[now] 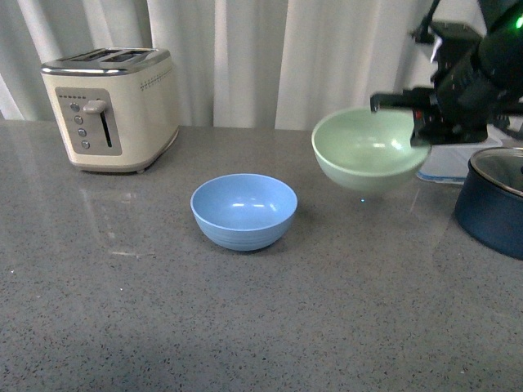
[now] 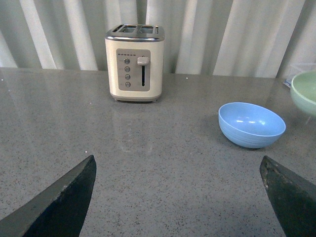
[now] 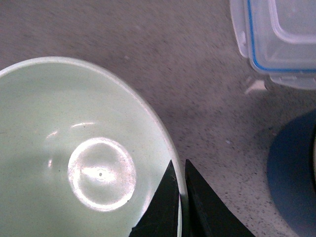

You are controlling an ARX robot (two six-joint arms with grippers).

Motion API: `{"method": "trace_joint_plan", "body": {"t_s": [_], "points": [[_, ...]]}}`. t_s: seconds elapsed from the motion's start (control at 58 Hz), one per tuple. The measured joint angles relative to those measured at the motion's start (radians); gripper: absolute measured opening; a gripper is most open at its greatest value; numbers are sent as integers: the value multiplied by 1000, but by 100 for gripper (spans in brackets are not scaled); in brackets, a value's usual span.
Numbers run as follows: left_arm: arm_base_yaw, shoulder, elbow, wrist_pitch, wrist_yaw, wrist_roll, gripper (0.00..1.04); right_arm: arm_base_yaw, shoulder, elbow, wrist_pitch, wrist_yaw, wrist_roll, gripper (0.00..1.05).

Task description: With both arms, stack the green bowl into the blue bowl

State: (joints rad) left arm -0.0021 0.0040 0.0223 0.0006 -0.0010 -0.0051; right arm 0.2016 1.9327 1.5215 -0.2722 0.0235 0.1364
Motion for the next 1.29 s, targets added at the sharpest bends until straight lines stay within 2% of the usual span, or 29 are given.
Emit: {"method": "trace_joint_plan", "body": {"t_s": [0.19,0.431,0.776,0.845,0.966,1.017,1.052,1.086,1.121,1.138,1.19,1.293], "points": [[0,0,0,0,0,0,98,103,-34,19,64,-28,0,1],[0,0,0,0,0,0,98,210,71,61,81,-23,-2,1],[0,0,0,0,0,0,98,217,221,110,66,34,-14,2],[0,0,0,0,0,0,98,216,216,108,76,16,-9,17],[0,0,0,0,0,0,98,209,160,60,137,-35,11,35],[0,0,0,0,0,0,98,197,90,-15,239,-87,55,46],[0,0,0,0,0,0,98,177,4,-116,394,-144,86,55],[0,0,0,0,0,0,98,161,-73,-201,513,-127,104,61],[0,0,0,0,-2,0,98,150,-149,-294,658,5,71,56],[0,0,0,0,-2,0,98,141,-201,-362,766,109,38,51],[0,0,0,0,-1,0,98,111,-304,-513,950,250,-44,39],[0,0,0,0,-1,0,98,40,-415,-802,1091,229,-110,12]]}}
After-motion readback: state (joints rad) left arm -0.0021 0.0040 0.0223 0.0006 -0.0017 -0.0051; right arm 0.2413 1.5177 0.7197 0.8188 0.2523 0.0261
